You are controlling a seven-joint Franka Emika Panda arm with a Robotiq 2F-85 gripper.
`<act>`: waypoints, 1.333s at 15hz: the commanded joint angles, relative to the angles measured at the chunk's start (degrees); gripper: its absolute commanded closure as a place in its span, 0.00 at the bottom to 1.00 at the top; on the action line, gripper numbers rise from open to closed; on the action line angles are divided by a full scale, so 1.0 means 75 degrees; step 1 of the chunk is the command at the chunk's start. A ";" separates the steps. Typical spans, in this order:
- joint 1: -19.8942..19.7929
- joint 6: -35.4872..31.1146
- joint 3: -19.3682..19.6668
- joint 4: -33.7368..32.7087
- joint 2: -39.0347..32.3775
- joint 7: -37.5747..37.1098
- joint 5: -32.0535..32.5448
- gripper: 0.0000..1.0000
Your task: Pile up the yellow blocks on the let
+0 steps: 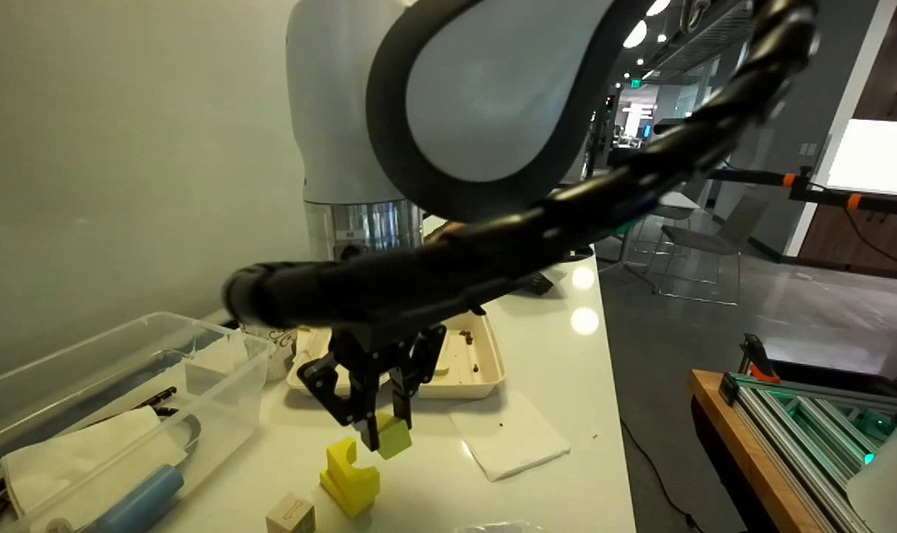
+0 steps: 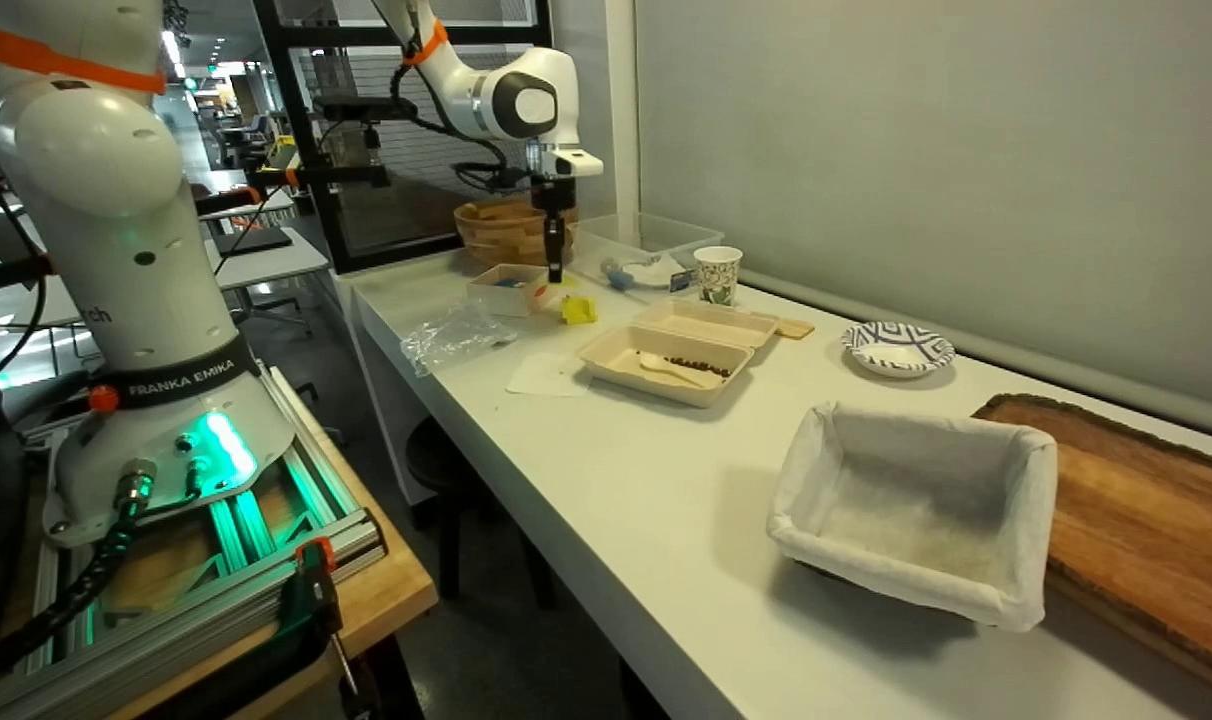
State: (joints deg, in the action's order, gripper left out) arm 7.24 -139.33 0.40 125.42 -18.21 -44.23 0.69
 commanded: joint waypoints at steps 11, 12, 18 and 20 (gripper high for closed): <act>-0.0004 -0.0808 0.0019 -0.0287 -0.0690 0.0653 -0.0280 0.91; 0.0003 -0.0842 0.0025 -0.0296 -0.0712 0.0673 -0.0276 0.91; 0.0002 -0.0896 0.0028 -0.0365 -0.0784 0.0823 -0.0331 0.91; 0.0001 -0.0906 0.0033 -0.0385 -0.0813 0.0867 -0.0347 0.91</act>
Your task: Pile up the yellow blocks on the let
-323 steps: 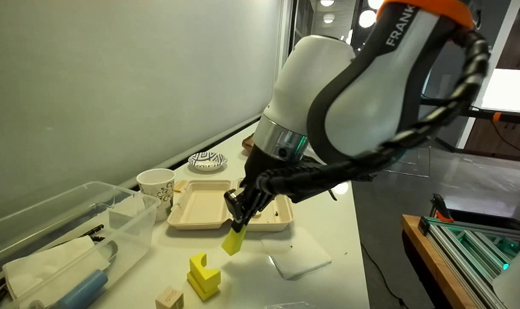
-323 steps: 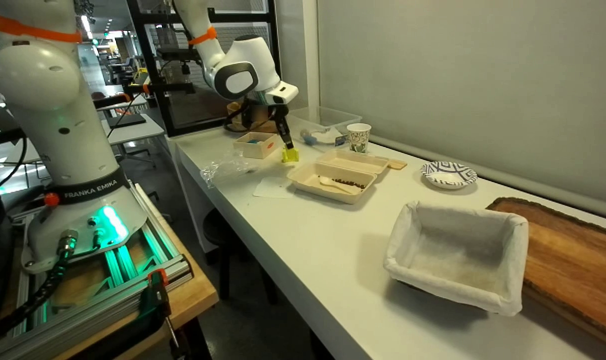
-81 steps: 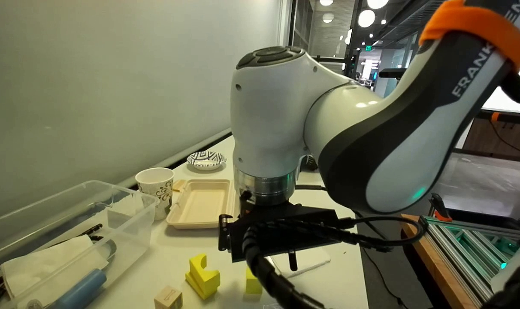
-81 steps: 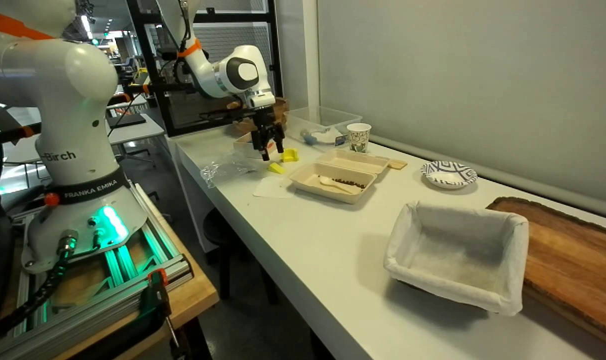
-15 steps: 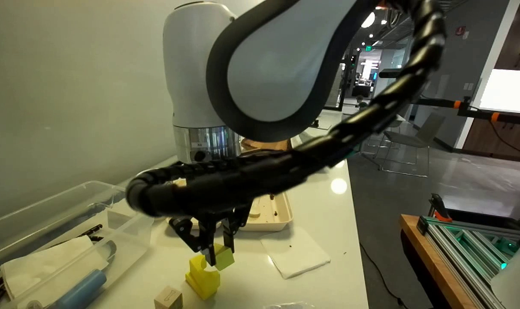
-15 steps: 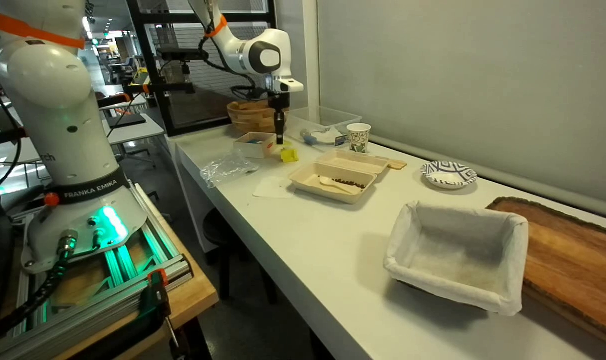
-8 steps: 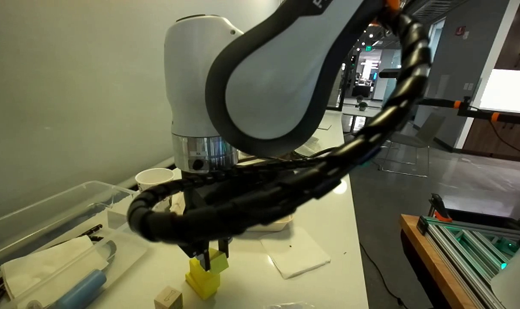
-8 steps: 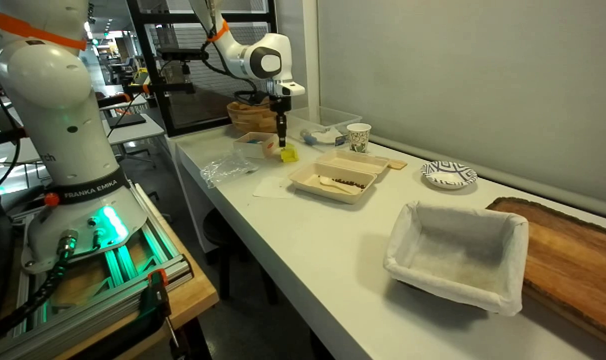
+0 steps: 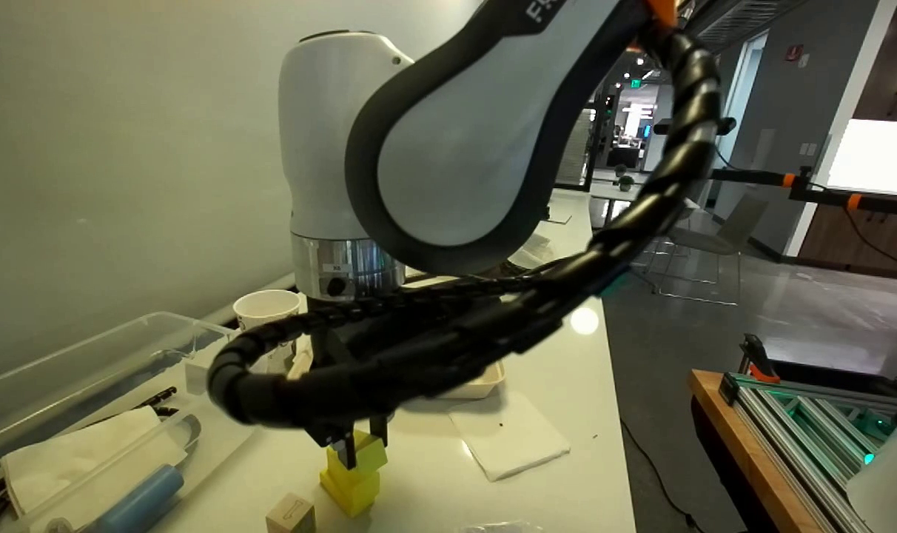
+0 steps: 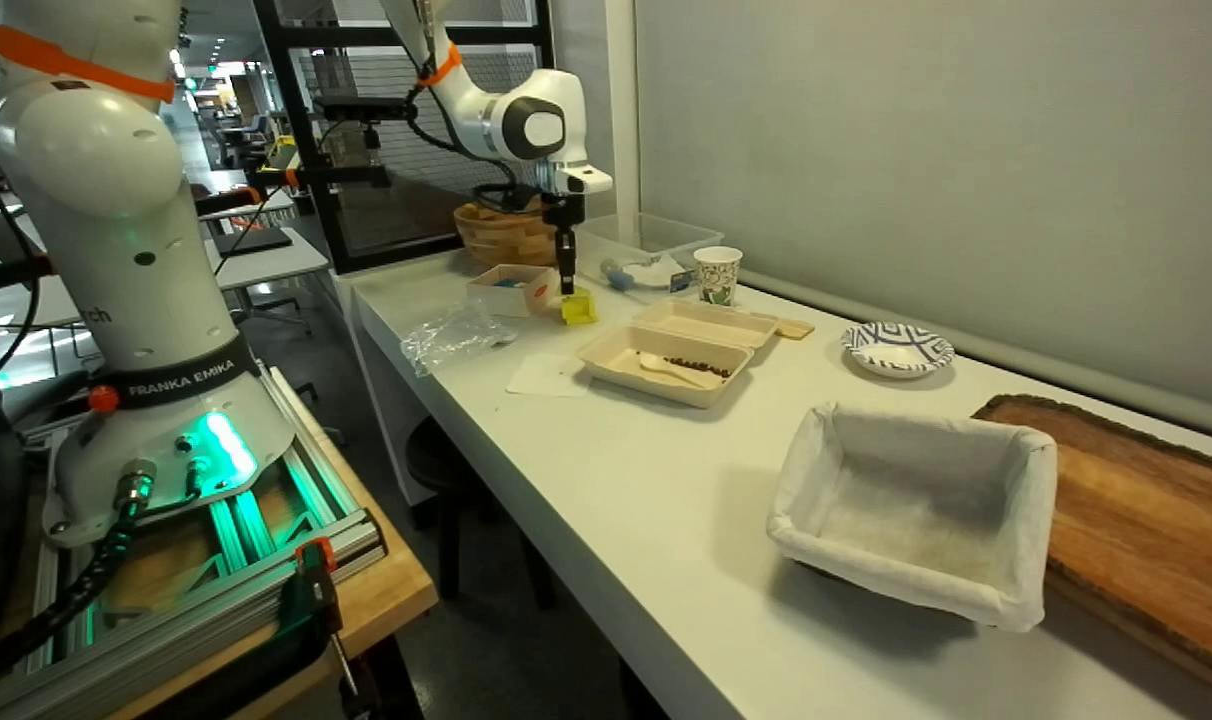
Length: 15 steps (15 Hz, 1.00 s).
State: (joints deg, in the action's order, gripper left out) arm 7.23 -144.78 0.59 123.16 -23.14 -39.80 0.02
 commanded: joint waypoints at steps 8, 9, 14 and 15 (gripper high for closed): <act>0.0017 -0.0233 0.0049 -0.0088 -0.0224 0.0417 -0.0269 0.91; 0.0012 -0.0248 0.0049 -0.0086 -0.0228 0.0447 -0.0277 0.91; 0.0011 -0.0254 0.0066 -0.0095 -0.0242 0.0535 -0.0291 0.91; 0.0003 -0.0246 0.0057 -0.0101 -0.0248 0.0566 -0.0313 0.91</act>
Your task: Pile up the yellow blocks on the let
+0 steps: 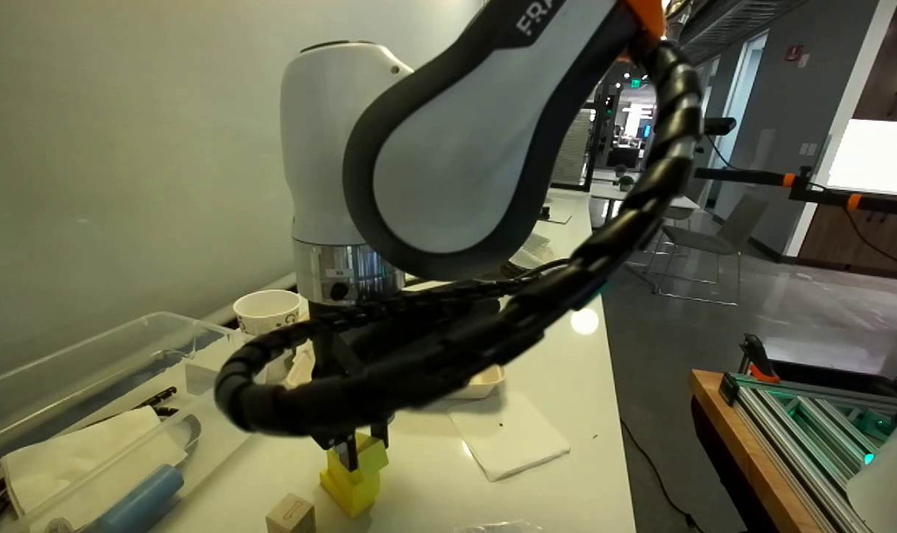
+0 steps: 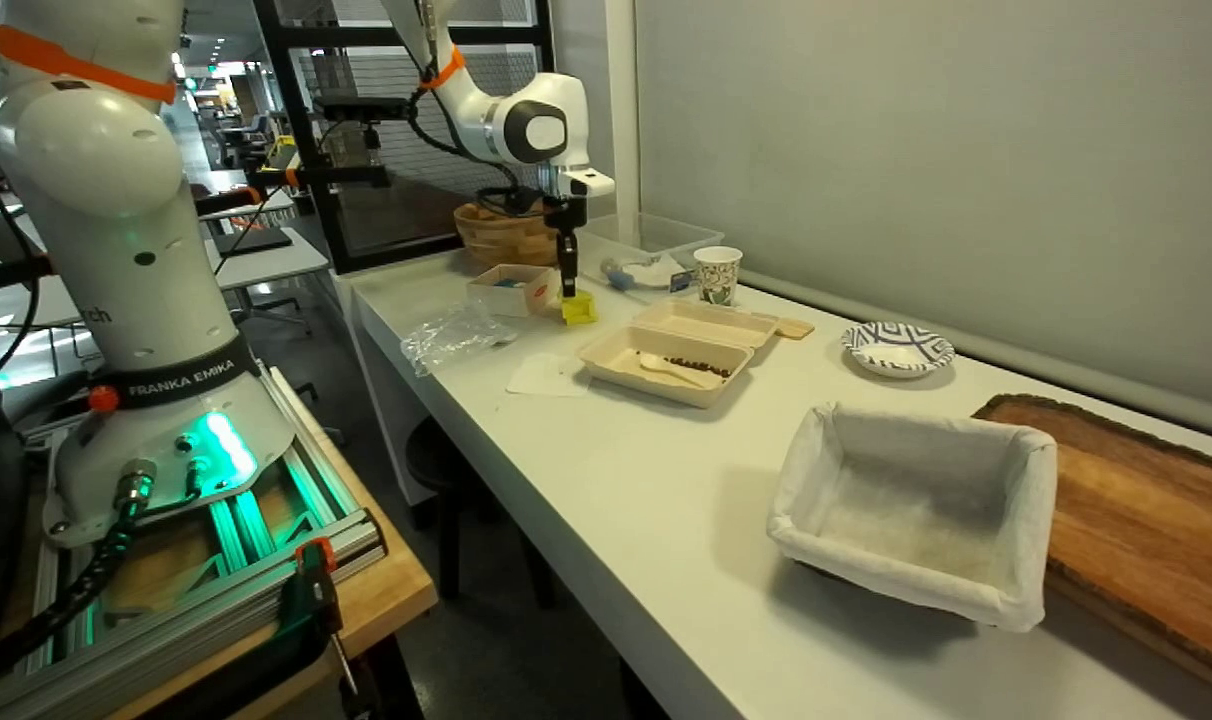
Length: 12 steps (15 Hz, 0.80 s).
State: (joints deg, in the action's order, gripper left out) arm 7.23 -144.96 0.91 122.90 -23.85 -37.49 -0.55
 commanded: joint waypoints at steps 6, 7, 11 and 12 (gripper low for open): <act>0.0027 -0.0434 0.0034 -0.0087 -0.0236 0.0320 -0.0261 0.91; 0.0028 -0.0502 0.0036 -0.0089 -0.0255 0.0323 -0.0268 0.91; 0.0050 -0.0605 0.0045 -0.0102 -0.0328 0.0316 -0.0277 0.91; 0.0039 -0.0569 0.0022 -0.0110 -0.0313 0.0332 -0.0313 0.41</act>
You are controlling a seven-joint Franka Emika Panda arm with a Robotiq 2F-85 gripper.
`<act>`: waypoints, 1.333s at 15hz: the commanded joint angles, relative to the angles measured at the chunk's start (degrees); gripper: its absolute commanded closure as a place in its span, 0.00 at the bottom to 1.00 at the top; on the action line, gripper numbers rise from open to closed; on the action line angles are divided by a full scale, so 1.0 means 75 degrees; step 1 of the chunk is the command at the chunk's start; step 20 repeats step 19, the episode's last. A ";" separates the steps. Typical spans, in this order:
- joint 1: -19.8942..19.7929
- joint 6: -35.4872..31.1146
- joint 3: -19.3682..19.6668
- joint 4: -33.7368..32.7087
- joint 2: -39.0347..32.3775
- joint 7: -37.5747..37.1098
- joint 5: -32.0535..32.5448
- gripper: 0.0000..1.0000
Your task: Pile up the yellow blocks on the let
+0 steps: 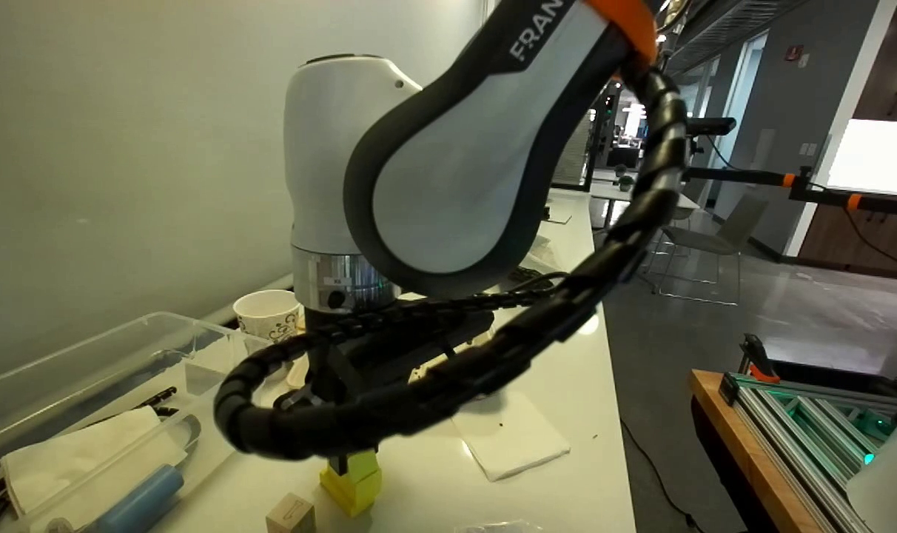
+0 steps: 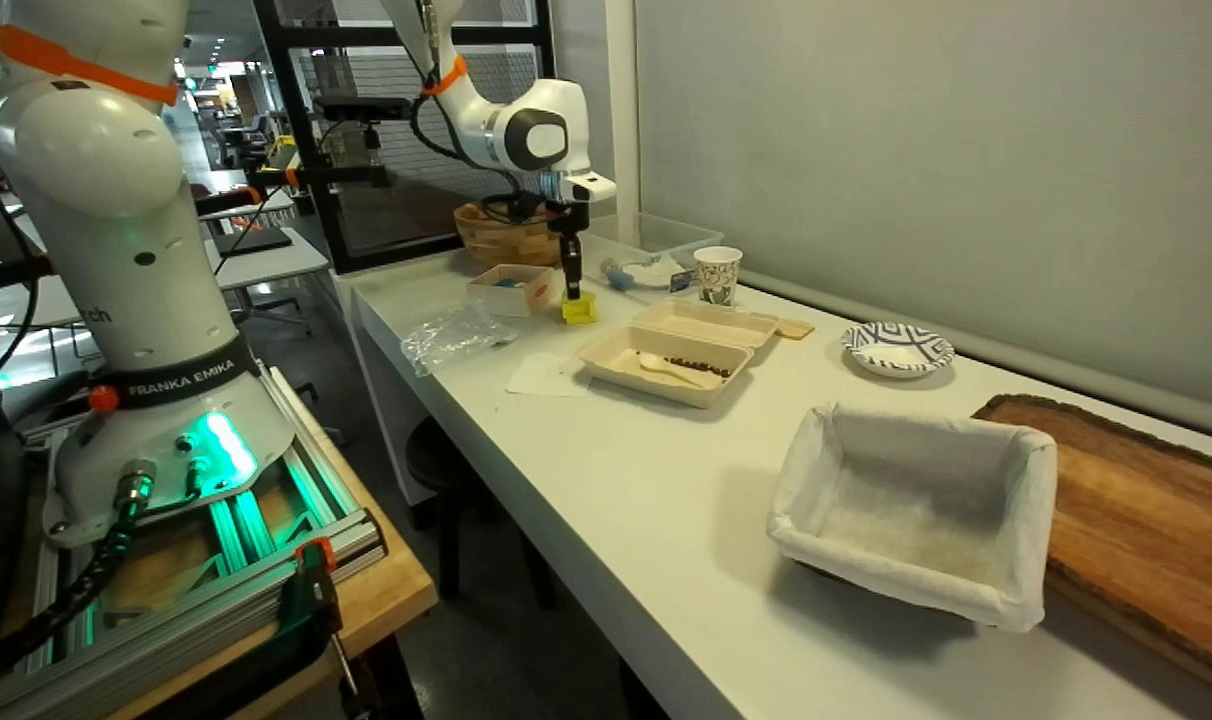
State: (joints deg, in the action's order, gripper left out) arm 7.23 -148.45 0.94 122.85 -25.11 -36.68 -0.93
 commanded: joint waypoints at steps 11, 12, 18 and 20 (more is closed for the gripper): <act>0.0532 0.2748 0.0108 -0.0505 0.1440 -0.0988 0.0196 0.00; 0.0467 0.3321 0.0008 -0.0585 0.1642 -0.0870 0.0249 0.00; 0.0212 0.4830 -0.0336 -0.0802 0.2344 0.0119 0.0363 0.00; 0.0198 0.4831 -0.0346 -0.0800 0.2393 0.0108 0.0362 0.00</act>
